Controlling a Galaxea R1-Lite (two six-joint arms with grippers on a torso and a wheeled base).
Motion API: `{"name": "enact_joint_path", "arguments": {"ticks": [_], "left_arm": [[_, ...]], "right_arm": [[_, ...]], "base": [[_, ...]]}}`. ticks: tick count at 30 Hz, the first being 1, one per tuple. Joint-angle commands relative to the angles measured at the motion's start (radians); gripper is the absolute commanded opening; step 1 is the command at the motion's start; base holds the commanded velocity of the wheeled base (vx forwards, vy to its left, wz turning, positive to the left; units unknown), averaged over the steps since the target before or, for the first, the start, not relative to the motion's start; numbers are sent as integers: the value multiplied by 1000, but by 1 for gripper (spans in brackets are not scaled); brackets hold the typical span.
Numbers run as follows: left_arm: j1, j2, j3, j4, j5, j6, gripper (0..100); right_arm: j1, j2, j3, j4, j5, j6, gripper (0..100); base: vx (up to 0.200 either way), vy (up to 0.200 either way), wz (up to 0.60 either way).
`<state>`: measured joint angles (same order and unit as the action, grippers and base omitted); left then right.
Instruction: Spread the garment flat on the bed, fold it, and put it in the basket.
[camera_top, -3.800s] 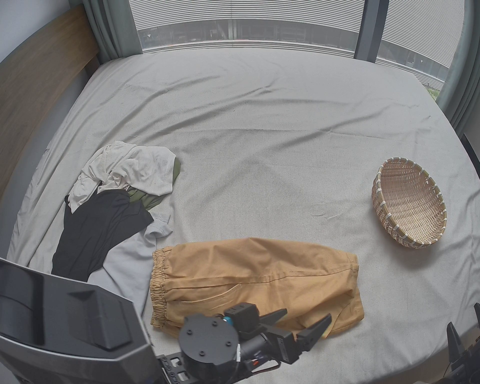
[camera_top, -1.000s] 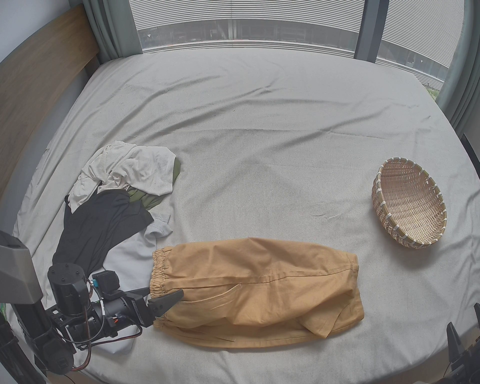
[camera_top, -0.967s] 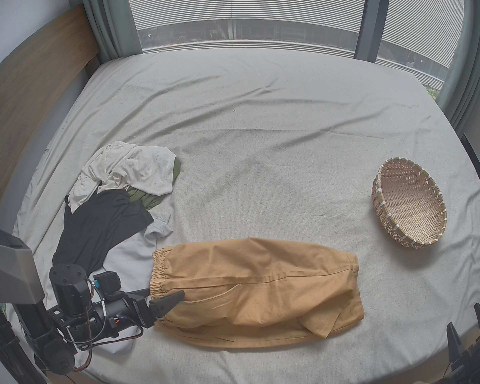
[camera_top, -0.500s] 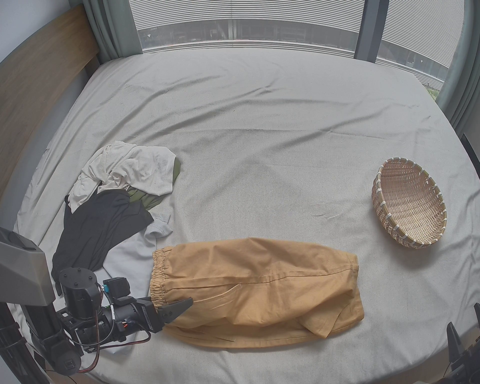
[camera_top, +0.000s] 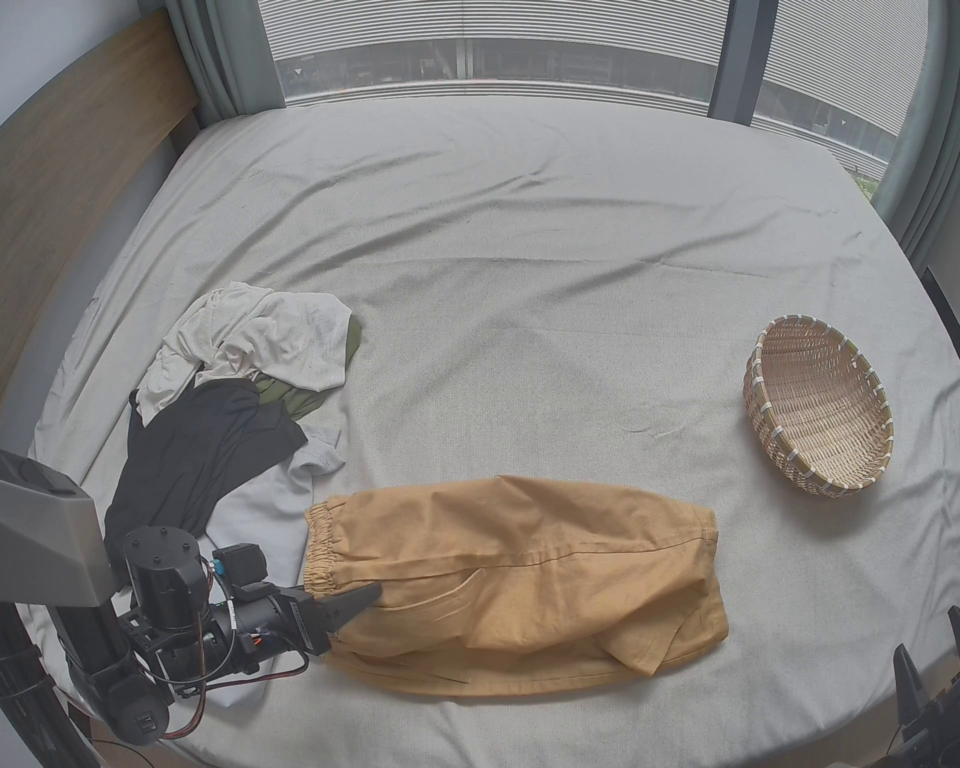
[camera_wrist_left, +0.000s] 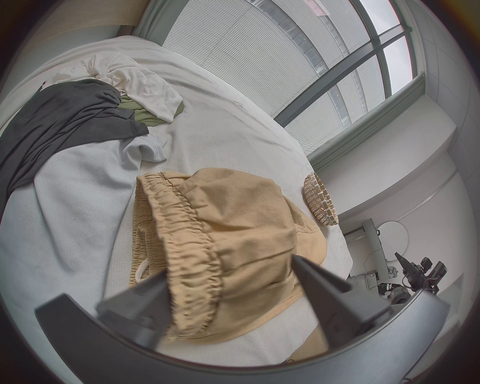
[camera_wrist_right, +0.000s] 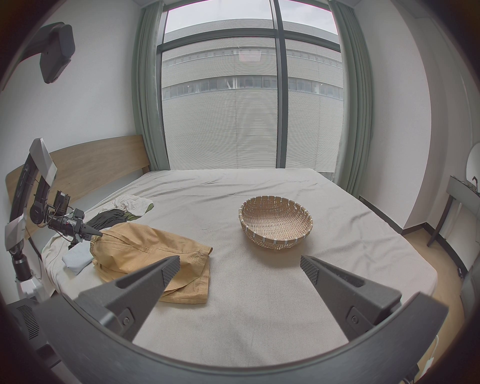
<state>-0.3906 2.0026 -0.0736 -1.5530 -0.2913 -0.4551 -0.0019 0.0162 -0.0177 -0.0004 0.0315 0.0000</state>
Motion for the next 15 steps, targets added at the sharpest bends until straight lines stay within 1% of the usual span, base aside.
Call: {"name": "enact_joint_path", "arguments": {"ticks": [1,8,10,15], "left_arm": [[-1,-1,0,-2,0,0,0],[10,-30,-9,-4,0,0,0],[22,-70,-14,-4,0,-10,0],[21,-150,-14,-2,-2,-37,0]], "right_arm": [[0,-15,18,-1,1,0,100],[0,-16,18,-1,1,2,100],[0,-15,18,-1,-1,0,100],[-1,-15,18,-1,-1,-2,100]], "base": [[0,0,0],[0,0,0],[0,0,0],[0,0,0]]}}
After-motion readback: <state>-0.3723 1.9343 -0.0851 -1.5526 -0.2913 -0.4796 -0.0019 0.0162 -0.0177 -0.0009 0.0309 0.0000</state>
